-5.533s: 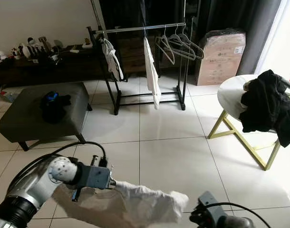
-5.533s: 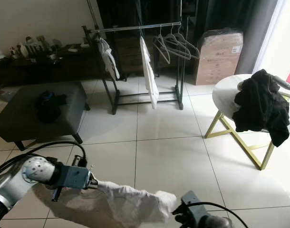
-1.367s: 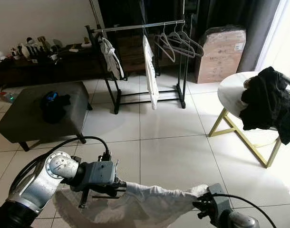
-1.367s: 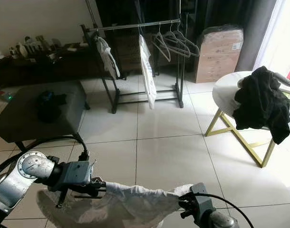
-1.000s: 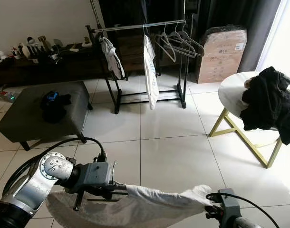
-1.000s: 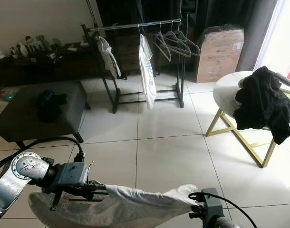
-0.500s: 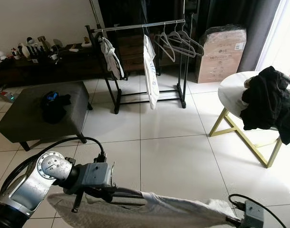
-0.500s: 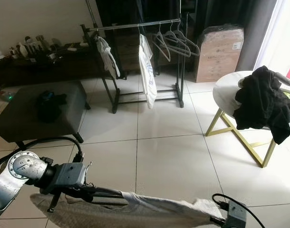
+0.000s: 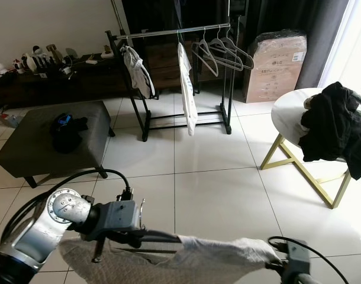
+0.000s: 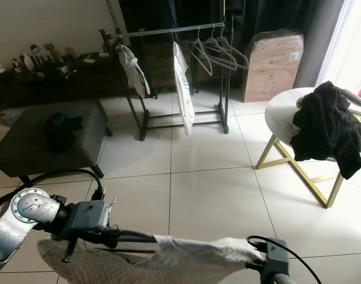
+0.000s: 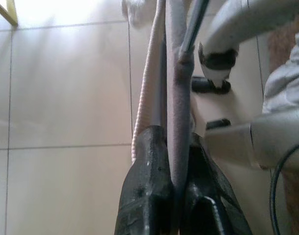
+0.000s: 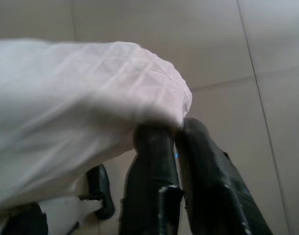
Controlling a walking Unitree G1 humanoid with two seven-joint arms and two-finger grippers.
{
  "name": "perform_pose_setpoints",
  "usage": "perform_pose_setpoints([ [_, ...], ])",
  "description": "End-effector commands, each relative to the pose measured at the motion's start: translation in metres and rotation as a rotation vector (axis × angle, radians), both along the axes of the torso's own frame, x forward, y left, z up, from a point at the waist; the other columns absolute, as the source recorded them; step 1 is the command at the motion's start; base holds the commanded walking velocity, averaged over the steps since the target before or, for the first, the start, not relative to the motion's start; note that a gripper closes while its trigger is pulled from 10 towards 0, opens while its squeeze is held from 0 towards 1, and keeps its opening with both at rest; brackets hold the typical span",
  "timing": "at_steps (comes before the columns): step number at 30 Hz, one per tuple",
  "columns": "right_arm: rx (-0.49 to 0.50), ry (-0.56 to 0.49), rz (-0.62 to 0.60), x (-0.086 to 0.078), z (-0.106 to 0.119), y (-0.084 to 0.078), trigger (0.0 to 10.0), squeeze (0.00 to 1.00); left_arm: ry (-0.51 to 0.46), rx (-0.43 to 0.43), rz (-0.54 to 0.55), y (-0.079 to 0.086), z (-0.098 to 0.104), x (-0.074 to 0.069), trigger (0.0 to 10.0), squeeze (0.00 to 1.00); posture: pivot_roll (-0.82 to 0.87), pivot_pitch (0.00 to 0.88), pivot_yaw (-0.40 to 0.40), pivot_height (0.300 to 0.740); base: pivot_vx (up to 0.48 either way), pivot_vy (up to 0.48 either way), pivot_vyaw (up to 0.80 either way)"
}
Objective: Hang hanger
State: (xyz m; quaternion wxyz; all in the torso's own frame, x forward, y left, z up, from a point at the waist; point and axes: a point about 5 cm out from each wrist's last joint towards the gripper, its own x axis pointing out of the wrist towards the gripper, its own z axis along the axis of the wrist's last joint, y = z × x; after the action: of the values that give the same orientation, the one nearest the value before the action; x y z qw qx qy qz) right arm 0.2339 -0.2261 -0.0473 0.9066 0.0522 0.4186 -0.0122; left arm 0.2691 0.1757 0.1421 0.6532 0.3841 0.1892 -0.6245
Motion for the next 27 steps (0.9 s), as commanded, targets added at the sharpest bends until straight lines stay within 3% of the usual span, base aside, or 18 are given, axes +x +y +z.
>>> perform_pose_setpoints([
  [1,0.000,-0.001,0.103,0.000,-0.001,0.008,10.0,1.00,-0.004,0.003,0.030,0.000,-0.004,0.000,10.0,0.00,-0.07,0.081,0.104,0.740,0.000,0.000,0.00],
  [7,-0.111,-0.015,0.291,0.007,0.006,0.006,10.0,1.00,0.015,-0.010,0.080,-0.007,-0.015,-0.002,10.0,0.00,-0.09,0.093,0.104,0.740,0.000,0.000,0.00],
  [18,-0.272,-0.072,0.271,0.018,0.024,-0.020,10.0,1.00,0.033,0.027,0.163,-0.004,-0.028,-0.002,10.0,0.00,-0.10,0.102,0.101,0.740,0.000,0.000,0.00],
  [22,-0.316,-0.075,0.296,0.018,0.028,-0.024,10.0,1.00,-0.022,0.046,0.266,-0.003,-0.031,0.008,10.0,0.00,-0.09,0.100,0.101,0.740,0.000,0.000,0.00],
  [27,-0.277,-0.146,0.285,0.023,0.040,-0.022,10.0,1.00,-0.104,0.006,0.388,-0.009,-0.033,0.021,10.0,0.00,-0.10,0.100,0.099,0.740,0.000,0.000,0.00],
])
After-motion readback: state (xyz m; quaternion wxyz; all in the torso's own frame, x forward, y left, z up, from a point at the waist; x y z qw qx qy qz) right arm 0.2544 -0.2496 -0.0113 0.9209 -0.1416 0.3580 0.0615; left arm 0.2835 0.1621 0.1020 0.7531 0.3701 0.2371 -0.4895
